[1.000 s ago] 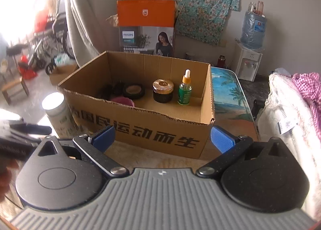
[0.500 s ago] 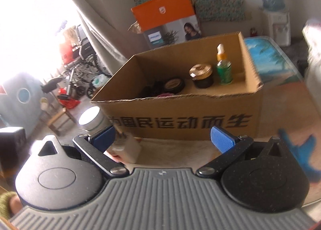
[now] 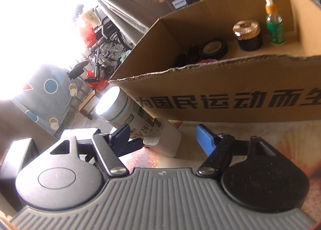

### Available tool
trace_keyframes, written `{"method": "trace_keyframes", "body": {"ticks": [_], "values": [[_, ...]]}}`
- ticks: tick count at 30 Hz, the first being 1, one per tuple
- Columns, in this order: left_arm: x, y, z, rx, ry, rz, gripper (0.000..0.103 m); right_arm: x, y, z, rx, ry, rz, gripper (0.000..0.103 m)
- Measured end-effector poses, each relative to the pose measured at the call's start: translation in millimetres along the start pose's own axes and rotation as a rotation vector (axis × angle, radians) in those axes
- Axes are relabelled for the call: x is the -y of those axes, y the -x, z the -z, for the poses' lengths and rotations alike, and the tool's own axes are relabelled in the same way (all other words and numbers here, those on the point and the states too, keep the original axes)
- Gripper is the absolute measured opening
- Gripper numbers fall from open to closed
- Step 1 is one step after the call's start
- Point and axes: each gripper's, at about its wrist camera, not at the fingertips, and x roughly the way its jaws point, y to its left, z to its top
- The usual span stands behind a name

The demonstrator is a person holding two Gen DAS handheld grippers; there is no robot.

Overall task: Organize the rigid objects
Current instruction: 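Move the right gripper back out to the white charger plug, then grasp the white charger plug on the table with the right gripper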

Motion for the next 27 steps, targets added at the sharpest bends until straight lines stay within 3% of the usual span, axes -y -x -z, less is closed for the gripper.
{"method": "trace_keyframes", "body": {"ticks": [9,16,27], "values": [[-10,-5,0,0.009,0.081,0.037,0.078,11,-29,-2,-0.081,-0.070,-0.076,0.027],[-8,-5,0,0.009,0.082,0.105,0.077,25,-17,5,-0.084,-0.143,-0.086,0.024],[28,-12,0,-0.003,-0.018,0.229,0.075,47,25,20,-0.032,-0.213,-0.025,0.026]]}}
